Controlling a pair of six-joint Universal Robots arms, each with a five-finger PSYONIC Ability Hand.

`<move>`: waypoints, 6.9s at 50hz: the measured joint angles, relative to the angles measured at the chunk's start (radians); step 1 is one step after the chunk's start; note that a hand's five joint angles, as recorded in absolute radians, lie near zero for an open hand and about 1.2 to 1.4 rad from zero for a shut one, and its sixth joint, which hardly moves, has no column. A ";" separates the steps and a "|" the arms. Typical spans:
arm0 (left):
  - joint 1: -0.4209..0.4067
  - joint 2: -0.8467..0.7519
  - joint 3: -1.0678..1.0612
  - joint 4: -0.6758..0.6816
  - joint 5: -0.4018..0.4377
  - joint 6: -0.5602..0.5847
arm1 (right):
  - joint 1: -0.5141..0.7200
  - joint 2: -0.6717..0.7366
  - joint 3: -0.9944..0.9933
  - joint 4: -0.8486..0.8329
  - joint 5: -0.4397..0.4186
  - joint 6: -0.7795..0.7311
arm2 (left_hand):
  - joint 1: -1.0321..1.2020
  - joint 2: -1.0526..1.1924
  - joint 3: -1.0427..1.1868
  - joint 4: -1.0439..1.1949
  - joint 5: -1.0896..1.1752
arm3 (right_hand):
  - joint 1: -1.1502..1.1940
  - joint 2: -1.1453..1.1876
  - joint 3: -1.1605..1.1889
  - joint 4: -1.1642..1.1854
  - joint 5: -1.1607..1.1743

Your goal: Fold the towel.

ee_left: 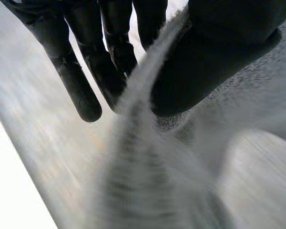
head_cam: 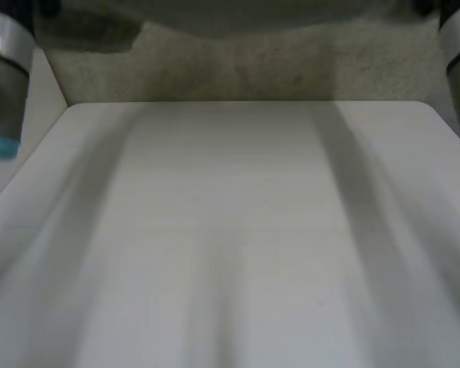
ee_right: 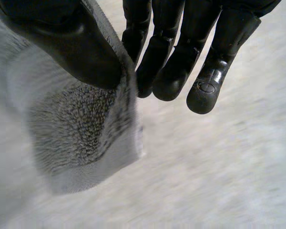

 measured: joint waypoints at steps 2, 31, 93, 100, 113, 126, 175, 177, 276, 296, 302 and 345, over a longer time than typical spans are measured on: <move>0.009 -0.019 -0.054 -0.028 0.020 -0.004 | -0.001 0.021 0.017 0.083 -0.026 0.000 | 0.000 0.000 0.000 0.000 0.000 | 0.000 0.000 0.000 0.000 0.000; 0.066 -0.278 -0.419 -0.163 0.094 0.337 | -0.007 0.201 0.374 0.221 -0.059 -0.014 | 0.000 0.000 0.000 0.000 0.000 | 0.000 0.000 0.000 0.000 0.005; -0.018 -0.562 0.012 0.003 0.069 0.567 | 0.017 0.453 0.078 -0.043 0.047 -0.092 | -0.961 -1.020 -1.017 -1.017 -0.991 | -1.099 -1.099 -1.101 -1.079 -1.112; -0.023 -0.534 -0.023 0.030 0.096 0.575 | 0.016 0.418 0.125 -0.022 0.055 -0.091 | -0.986 -1.046 -1.044 -1.045 -1.003 | -1.101 -1.099 -1.101 -1.079 -1.112; 0.003 -0.392 -0.091 -0.038 0.196 0.494 | -0.003 0.225 0.256 0.033 0.031 -0.086 | -0.990 -1.050 -1.048 -1.050 -1.004 | -1.101 -1.099 -1.101 -1.079 -1.112; 0.137 -0.479 0.089 -0.201 0.282 0.418 | 0.000 0.081 0.416 0.164 -0.053 0.008 | -0.990 -1.050 -1.048 -1.050 -1.004 | -1.101 -1.099 -1.101 -1.079 -1.112; 0.103 -0.195 -0.330 -0.241 0.199 0.210 | -0.207 0.224 0.311 0.345 -0.251 0.391 | -0.959 -1.014 -1.012 -1.015 -0.998 | -0.848 -0.857 -0.853 -0.845 -0.848; 0.103 -0.188 -0.359 -0.215 0.189 0.200 | -0.211 0.248 0.296 0.344 -0.249 0.407 | -0.959 -1.014 -1.011 -1.015 -0.998 | -0.818 -0.830 -0.826 -0.821 -0.824; 0.037 -0.176 -0.480 -0.222 0.172 0.348 | -0.349 0.231 0.358 0.364 -0.240 0.491 | -0.674 -0.729 -0.727 -0.729 -0.723 | -0.908 -0.915 -0.922 -0.919 -0.962; 0.044 -0.173 -0.474 -0.304 0.163 0.488 | -0.342 0.248 0.351 0.369 -0.241 0.483 | -0.680 -0.735 -0.734 -0.736 -0.727 | -0.488 -0.495 -0.498 -0.493 -0.505; 0.044 -0.170 -0.473 -0.300 0.164 0.479 | -0.343 0.285 0.330 0.369 -0.240 0.484 | -0.707 -0.762 -0.761 -0.763 -0.758 | -0.338 -0.355 -0.353 -0.350 -0.357; 0.018 0.011 -0.428 -0.249 0.163 0.215 | -0.162 0.114 0.022 0.518 -0.222 0.398 | -0.879 -0.935 -0.933 -0.934 -0.930 | -0.018 -0.006 -0.005 -0.005 -0.014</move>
